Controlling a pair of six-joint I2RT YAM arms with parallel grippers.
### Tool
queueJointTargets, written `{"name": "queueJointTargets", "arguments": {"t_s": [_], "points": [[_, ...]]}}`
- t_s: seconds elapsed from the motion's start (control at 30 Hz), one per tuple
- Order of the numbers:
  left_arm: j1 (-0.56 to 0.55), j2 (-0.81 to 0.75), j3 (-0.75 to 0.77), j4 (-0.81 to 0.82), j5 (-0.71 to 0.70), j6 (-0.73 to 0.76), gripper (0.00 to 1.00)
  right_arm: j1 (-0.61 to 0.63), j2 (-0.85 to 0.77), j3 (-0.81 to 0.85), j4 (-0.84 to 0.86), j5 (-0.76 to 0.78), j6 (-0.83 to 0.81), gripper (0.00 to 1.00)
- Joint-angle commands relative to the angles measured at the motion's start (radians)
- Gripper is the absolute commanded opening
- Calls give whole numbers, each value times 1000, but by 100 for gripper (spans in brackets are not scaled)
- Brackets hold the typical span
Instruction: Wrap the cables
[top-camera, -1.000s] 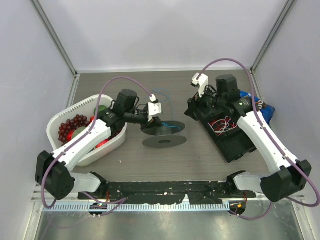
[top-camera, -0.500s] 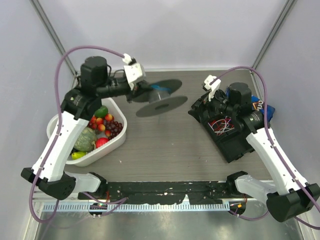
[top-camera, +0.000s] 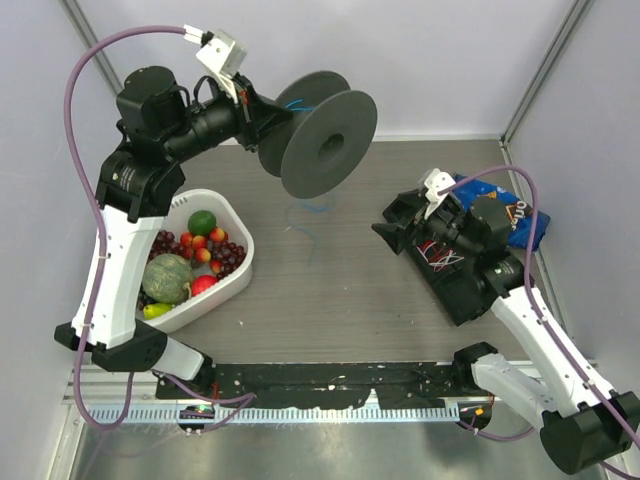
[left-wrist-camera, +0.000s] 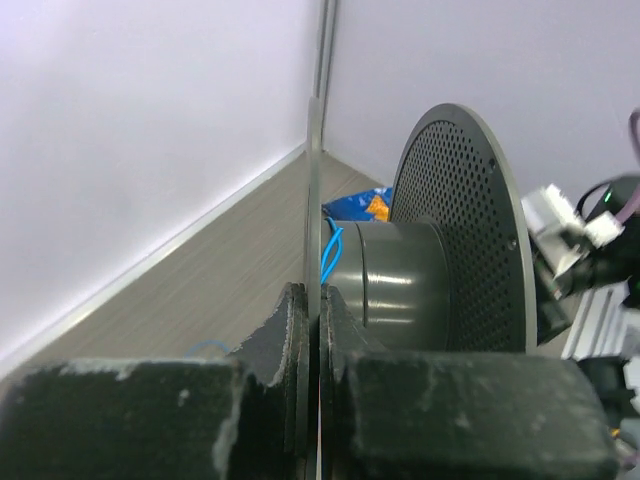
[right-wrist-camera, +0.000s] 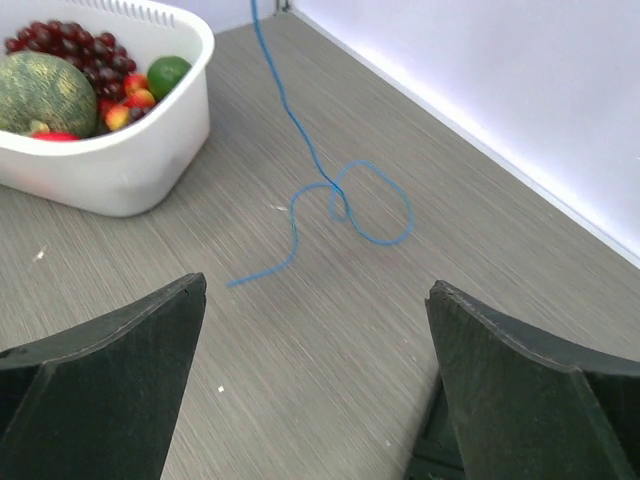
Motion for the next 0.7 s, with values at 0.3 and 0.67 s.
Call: {"name": "queueJointTargets", "arguments": {"t_s": [0.3, 0.67], "points": [[5, -23, 121, 186, -87, -363, 0, 108, 237, -220, 762, -13, -14, 93], [5, -28, 153, 248, -25, -419, 0, 174, 576, -202, 1089, 123, -99, 86]]}}
